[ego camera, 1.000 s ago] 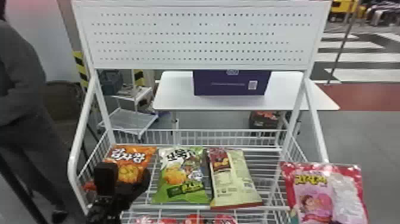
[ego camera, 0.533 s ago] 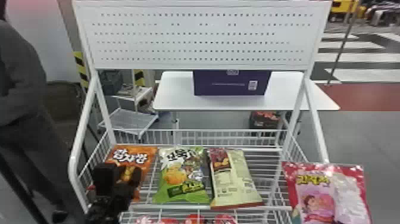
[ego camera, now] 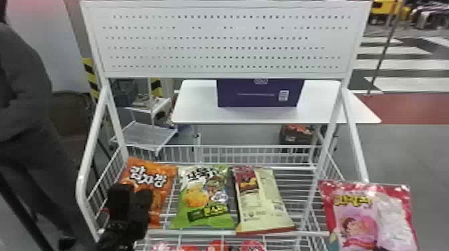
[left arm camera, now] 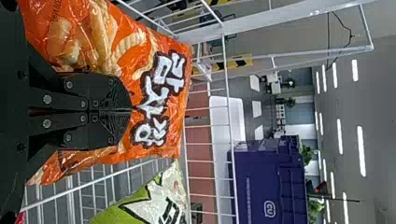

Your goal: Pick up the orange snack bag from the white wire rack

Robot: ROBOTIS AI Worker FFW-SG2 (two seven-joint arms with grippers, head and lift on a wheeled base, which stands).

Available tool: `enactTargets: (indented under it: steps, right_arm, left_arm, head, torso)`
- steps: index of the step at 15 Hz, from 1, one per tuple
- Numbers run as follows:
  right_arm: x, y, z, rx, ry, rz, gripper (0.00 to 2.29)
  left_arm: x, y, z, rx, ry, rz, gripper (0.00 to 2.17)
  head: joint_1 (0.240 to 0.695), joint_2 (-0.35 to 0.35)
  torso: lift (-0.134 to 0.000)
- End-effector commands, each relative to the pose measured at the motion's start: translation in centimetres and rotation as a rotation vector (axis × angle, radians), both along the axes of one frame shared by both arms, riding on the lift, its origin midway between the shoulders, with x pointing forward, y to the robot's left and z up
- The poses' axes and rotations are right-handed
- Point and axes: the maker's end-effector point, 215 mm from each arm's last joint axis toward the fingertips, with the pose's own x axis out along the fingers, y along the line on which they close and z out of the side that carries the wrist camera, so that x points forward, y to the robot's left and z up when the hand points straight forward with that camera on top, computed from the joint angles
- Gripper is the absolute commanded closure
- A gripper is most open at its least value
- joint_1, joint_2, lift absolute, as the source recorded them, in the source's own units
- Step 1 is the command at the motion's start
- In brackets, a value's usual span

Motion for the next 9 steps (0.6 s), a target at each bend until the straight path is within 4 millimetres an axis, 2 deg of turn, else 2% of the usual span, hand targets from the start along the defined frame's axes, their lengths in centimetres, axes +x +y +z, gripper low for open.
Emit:
enactTargets:
  steps: [1,3,5,6,9]
  right_arm:
    - [0.0,0.0,0.0,0.001,-0.001,-0.001,2.25]
    - [0.0,0.1,0.1,0.002,-0.002,0.0,2.25]
    - [0.1,0.1,0.1,0.004,-0.003,0.0,2.25]
    - [0.1,0.1,0.1,0.004,-0.003,0.0,2.25]
    - [0.1,0.2,0.2,0.006,-0.004,0.001,2.25]
  left_arm:
    - [-0.5,0.2,1.6,-0.014,-0.046,0.011,2.09]
    - [-0.8,0.0,3.6,-0.027,-0.09,0.01,2.09]
    - [-2.0,-0.1,5.4,-0.052,-0.126,0.013,2.09]
    - [-2.8,-0.3,7.0,-0.068,-0.156,0.017,2.09]
    - [-6.7,0.6,9.3,-0.089,-0.193,0.046,2.09]
  head:
    - [0.499,0.0]
    - [0.499,0.0]
    - [0.499,0.0]
    - [0.499,0.0]
    - [0.499,0.0]
  torso:
    - [0.0]
    - [0.0]
    - [0.0]
    - [0.0]
    - [0.0]
